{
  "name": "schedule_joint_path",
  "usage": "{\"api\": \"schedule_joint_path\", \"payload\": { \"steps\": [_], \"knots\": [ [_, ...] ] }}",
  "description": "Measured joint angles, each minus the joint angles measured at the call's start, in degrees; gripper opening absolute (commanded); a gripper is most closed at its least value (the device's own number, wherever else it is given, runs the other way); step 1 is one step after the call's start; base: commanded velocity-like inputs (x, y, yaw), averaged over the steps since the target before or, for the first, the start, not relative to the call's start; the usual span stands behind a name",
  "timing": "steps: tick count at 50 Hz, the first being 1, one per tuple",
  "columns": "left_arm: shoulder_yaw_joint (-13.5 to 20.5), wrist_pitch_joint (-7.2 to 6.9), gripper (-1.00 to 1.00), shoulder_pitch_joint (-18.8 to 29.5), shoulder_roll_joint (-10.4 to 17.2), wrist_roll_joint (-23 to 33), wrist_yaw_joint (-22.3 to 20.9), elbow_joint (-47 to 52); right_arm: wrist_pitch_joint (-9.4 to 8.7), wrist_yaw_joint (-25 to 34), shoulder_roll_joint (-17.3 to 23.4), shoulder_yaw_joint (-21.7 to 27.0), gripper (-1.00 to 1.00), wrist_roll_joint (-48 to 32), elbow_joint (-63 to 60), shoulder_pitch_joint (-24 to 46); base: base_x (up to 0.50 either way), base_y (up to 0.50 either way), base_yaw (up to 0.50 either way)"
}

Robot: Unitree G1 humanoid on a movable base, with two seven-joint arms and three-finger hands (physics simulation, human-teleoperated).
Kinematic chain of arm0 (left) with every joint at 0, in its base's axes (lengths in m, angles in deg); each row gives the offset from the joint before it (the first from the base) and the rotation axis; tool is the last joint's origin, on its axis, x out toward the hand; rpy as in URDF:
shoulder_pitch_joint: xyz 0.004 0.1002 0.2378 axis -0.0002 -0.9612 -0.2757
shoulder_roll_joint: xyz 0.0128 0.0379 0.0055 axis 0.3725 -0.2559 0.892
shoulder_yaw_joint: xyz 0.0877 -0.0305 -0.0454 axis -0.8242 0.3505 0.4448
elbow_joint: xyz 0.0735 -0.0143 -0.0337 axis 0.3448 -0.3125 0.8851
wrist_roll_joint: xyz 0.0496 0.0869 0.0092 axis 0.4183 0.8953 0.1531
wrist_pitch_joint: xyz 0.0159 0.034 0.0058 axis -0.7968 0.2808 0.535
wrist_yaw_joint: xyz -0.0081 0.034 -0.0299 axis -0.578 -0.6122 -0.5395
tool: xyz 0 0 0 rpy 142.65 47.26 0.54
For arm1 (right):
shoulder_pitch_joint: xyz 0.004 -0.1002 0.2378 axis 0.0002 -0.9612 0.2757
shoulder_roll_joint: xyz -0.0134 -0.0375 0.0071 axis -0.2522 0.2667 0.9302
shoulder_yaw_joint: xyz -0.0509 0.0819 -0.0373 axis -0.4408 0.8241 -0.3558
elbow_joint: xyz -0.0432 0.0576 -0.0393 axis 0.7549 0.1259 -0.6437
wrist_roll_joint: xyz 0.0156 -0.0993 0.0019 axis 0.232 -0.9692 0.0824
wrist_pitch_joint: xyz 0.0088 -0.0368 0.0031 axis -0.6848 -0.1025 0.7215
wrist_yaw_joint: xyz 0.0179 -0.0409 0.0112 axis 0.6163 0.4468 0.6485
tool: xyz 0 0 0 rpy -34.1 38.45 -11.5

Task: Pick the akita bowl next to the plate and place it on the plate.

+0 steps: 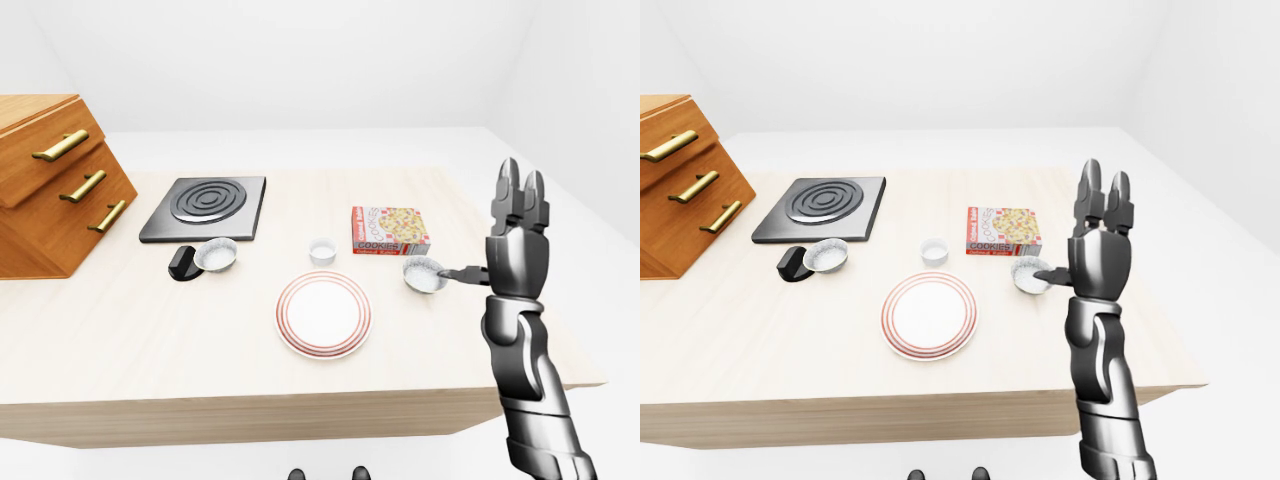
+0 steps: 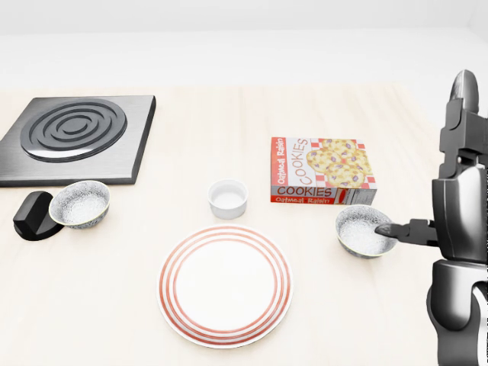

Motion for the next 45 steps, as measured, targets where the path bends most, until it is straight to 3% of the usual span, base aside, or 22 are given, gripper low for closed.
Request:
{"api": "schedule_joint_path", "payload": {
  "steps": [21, 45],
  "knots": [
    [-0.3, 0.00, 1.00, -0.1, -0.2, -0.5, 0.2, -0.4, 0.00, -4.5, 2.4, -1.2, 1.00, -15.0, 3.1, 0.6, 0.00, 0.00, 0.00],
    [-1.0, 0.00, 1.00, -0.2, -0.3, -0.5, 0.3, -1.4, 0.00, -7.9, 1.5, -4.3, 1.00, -22.5, 8.4, -1.1, 0.00, 0.00, 0.00]
  ]
}}
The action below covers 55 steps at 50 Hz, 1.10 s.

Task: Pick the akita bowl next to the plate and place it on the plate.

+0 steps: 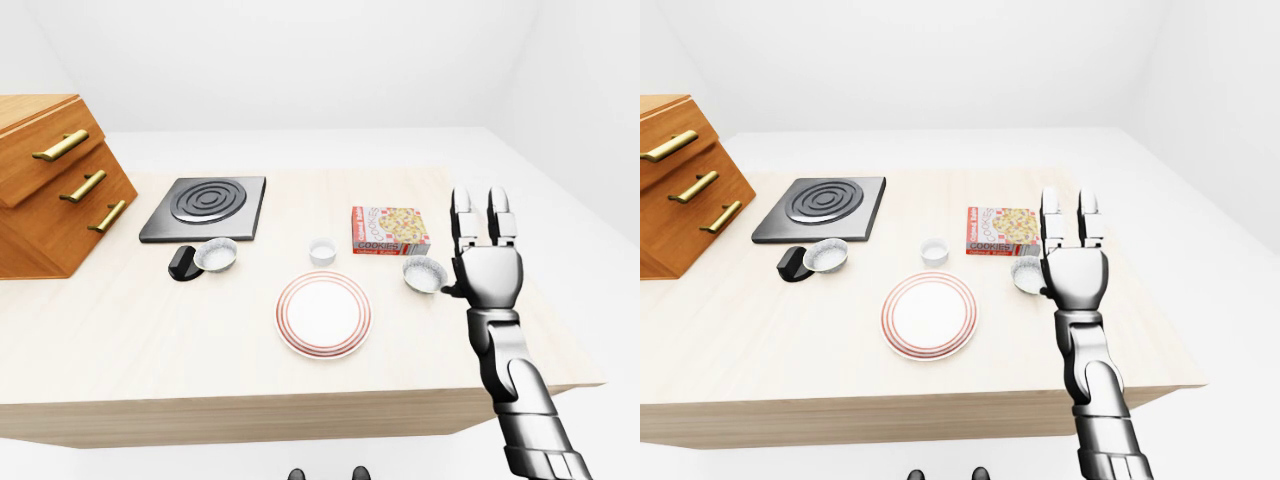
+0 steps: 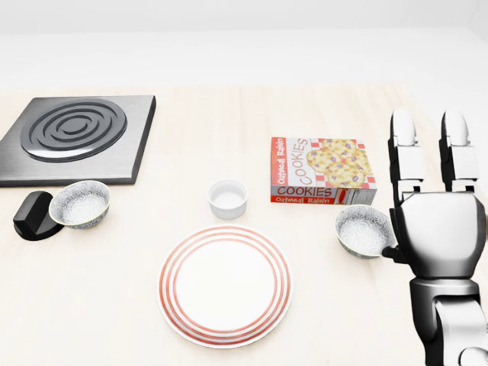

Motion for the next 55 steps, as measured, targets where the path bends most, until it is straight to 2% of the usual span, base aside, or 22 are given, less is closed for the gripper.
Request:
{"api": "schedule_joint_path", "payload": {
  "steps": [14, 25, 55],
  "knots": [
    [-0.4, 0.00, 1.00, 0.0, -0.1, -0.1, 0.1, -0.6, 0.00, -0.5, -0.3, -1.5, 1.00, -0.8, 3.9, 0.8, 0.00, 0.00, 0.00],
    [-0.7, 0.00, 1.00, 0.0, -0.2, -0.3, 0.2, -0.8, 0.00, -3.2, 0.0, -2.4, 1.00, -2.0, 8.4, 2.9, 0.00, 0.00, 0.00],
    [-1.2, 0.00, 1.00, 0.1, -0.5, -0.1, 0.8, -0.2, 0.00, -3.2, 2.0, -7.9, 1.00, -8.3, 35.3, 11.4, 0.00, 0.00, 0.00]
  ]
}}
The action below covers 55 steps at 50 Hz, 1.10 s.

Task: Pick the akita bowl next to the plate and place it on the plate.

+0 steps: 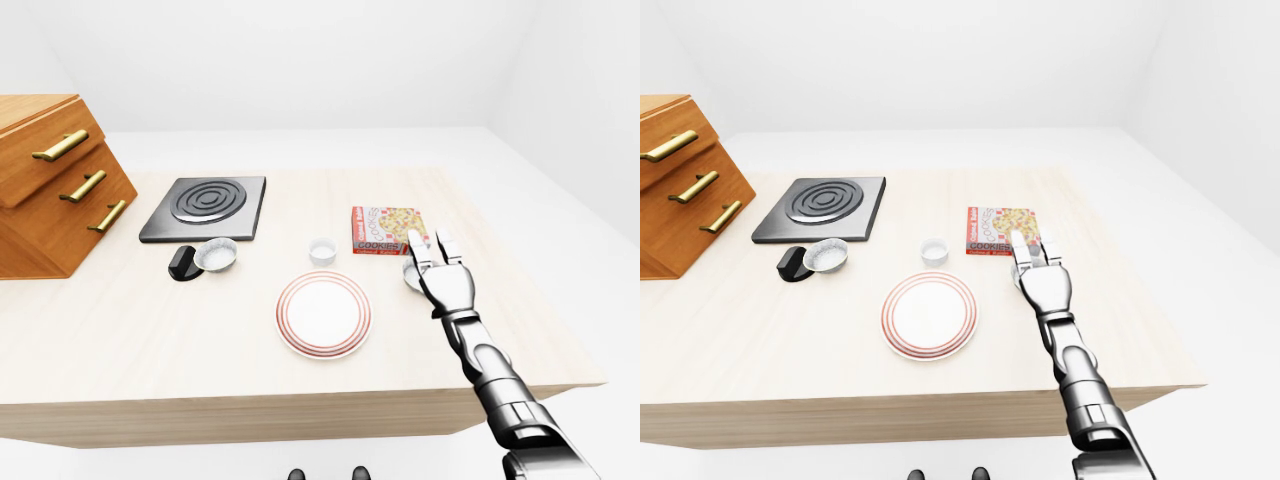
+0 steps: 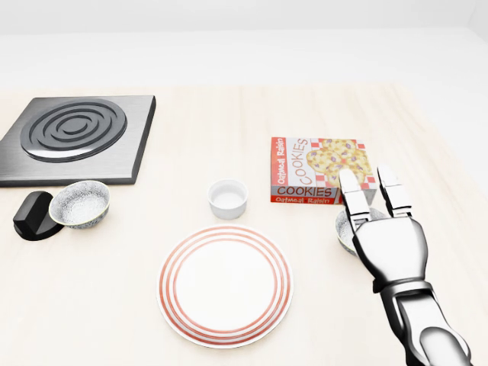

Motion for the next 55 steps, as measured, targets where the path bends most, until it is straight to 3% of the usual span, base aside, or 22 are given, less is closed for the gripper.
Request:
{"api": "schedule_joint_path", "payload": {
  "steps": [30, 55],
  "knots": [
    [-0.5, 0.00, 1.00, 0.2, -0.2, 0.0, 0.1, 0.4, 0.00, 0.0, 0.9, -2.8, 1.00, 0.3, 19.0, 9.5, 0.00, 0.00, 0.00],
    [-0.8, 0.00, 1.00, 0.6, -0.3, -0.7, 0.4, 2.1, 0.00, 0.0, 0.9, -3.7, 1.00, 2.1, 27.3, 14.7, 0.00, 0.00, 0.00]
  ]
}}
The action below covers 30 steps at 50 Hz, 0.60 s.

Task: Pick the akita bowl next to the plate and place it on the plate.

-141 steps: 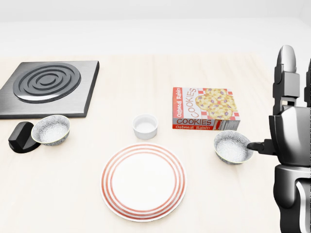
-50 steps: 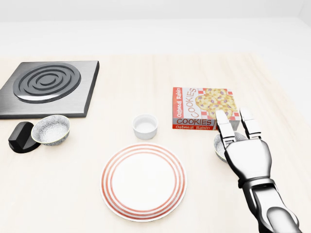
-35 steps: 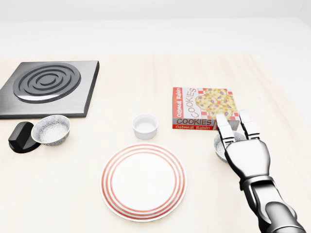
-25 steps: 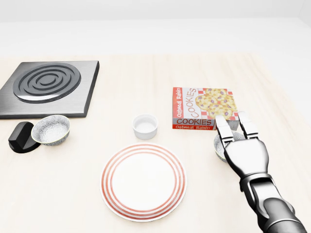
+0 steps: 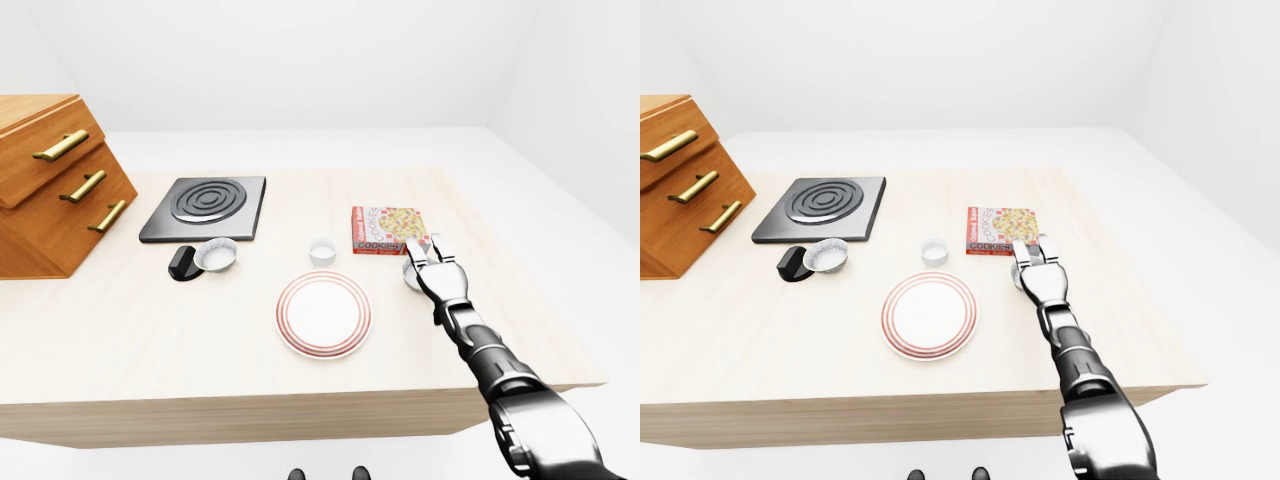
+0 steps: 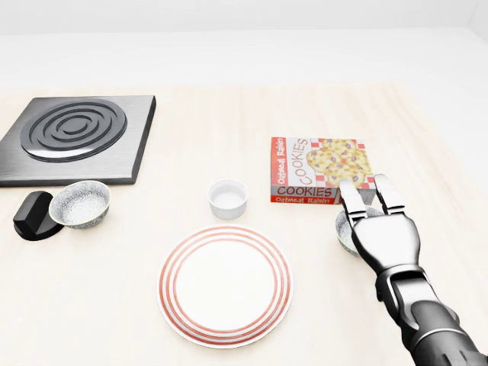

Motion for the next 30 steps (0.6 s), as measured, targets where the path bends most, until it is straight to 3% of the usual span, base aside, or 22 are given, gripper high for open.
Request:
{"api": "schedule_joint_path", "payload": {
  "steps": [26, 27, 30],
  "knots": [
    [-0.3, 0.00, 1.00, 0.2, -0.1, -0.3, 0.3, 0.3, 0.00, 0.0, -0.2, -0.7, 1.00, -0.2, 4.8, 3.0, 0.00, 0.00, 0.00],
    [-0.3, 0.00, 1.00, 0.2, -0.1, -0.3, 0.4, 0.3, 0.00, 0.0, -0.3, -0.8, -1.00, -0.3, 4.9, 3.1, 0.00, 0.00, 0.00],
    [-0.3, 0.00, 1.00, 0.1, -0.1, -0.4, 0.4, 0.4, 0.00, 0.0, -0.3, -0.9, -1.00, -0.4, 5.4, 3.1, 0.00, 0.00, 0.00]
  ]
}}
